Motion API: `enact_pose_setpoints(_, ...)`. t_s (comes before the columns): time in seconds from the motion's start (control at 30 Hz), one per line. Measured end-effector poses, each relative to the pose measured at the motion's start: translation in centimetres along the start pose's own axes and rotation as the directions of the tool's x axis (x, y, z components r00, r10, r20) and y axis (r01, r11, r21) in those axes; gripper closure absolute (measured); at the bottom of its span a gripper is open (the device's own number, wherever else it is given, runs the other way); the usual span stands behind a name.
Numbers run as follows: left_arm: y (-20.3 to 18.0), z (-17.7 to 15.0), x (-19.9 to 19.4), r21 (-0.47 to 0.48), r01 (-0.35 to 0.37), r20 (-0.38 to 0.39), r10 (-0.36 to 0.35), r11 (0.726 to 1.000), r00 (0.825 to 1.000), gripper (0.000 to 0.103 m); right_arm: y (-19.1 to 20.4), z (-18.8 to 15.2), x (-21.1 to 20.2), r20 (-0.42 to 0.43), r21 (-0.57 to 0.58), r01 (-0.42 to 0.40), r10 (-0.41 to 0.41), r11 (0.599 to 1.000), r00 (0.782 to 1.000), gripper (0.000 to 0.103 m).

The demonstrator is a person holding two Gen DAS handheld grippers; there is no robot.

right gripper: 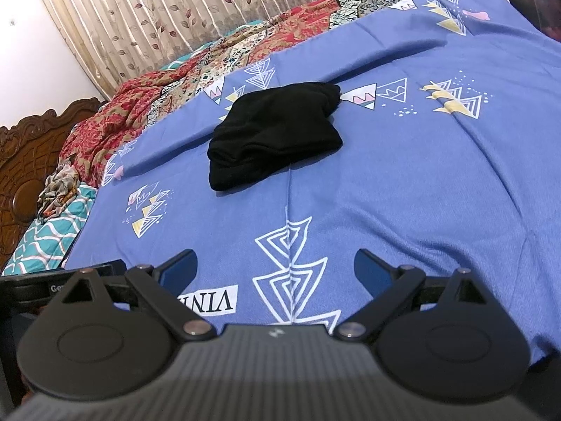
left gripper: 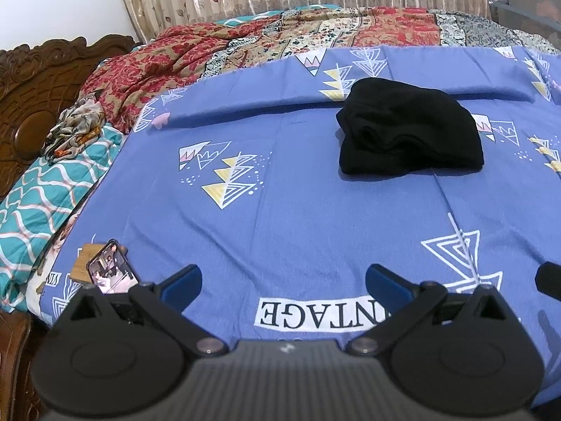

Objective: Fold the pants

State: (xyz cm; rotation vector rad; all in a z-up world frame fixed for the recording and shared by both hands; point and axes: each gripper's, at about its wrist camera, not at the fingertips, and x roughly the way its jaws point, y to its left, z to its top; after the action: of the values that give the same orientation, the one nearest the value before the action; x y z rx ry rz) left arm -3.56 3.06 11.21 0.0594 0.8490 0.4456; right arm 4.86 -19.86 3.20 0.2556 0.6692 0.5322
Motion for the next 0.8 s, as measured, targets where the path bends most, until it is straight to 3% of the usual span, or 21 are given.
enact_pose_setpoints(0.8,-0.54,-0.10,0.40,0.025,-0.011,-0.025,0.012,1.000,1.000,0.000,-0.17,-0.09,0.06,-0.001,0.010,0.002,-0.002,1.000,1.000,0.005)
